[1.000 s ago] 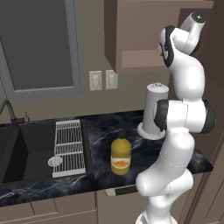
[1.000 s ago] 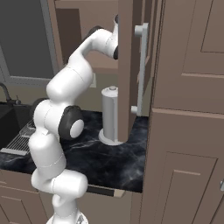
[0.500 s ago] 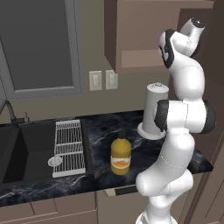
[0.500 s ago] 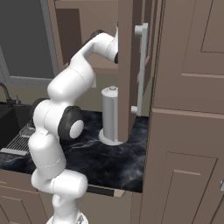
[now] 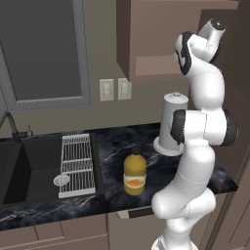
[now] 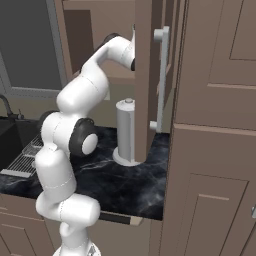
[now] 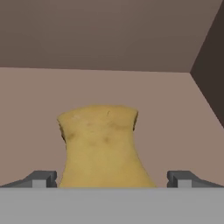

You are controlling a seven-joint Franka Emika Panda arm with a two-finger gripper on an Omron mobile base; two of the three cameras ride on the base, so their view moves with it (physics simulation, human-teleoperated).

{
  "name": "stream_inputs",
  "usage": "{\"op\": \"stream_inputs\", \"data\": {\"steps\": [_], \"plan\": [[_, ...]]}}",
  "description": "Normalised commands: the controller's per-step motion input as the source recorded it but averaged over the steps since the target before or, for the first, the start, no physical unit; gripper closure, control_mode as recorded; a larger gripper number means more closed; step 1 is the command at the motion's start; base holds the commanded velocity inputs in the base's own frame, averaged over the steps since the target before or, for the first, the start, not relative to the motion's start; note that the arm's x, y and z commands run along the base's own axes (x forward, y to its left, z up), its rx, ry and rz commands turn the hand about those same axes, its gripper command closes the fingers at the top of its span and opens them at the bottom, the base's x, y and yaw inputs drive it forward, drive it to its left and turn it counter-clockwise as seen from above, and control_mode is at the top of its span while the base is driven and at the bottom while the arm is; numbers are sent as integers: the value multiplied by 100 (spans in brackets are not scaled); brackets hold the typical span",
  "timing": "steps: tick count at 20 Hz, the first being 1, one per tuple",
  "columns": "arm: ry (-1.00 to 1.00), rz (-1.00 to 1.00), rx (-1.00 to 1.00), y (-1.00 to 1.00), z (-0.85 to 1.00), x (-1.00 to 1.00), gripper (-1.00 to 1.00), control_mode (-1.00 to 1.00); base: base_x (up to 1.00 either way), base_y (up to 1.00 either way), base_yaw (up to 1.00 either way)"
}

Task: Open the cabinet. Pick the sponge and place it next to the sink. Then close the cabinet.

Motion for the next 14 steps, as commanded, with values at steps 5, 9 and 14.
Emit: {"op": "stream_inputs", "data": {"steps": [5, 9, 14], "plan": [[6, 0, 0, 2, 0, 0, -100, -100, 0, 0, 0], [4, 1, 0, 0, 0, 0, 100, -100, 0, 0, 0], [6, 0, 0, 0, 0, 0, 100, -100, 0, 0, 0]]}}
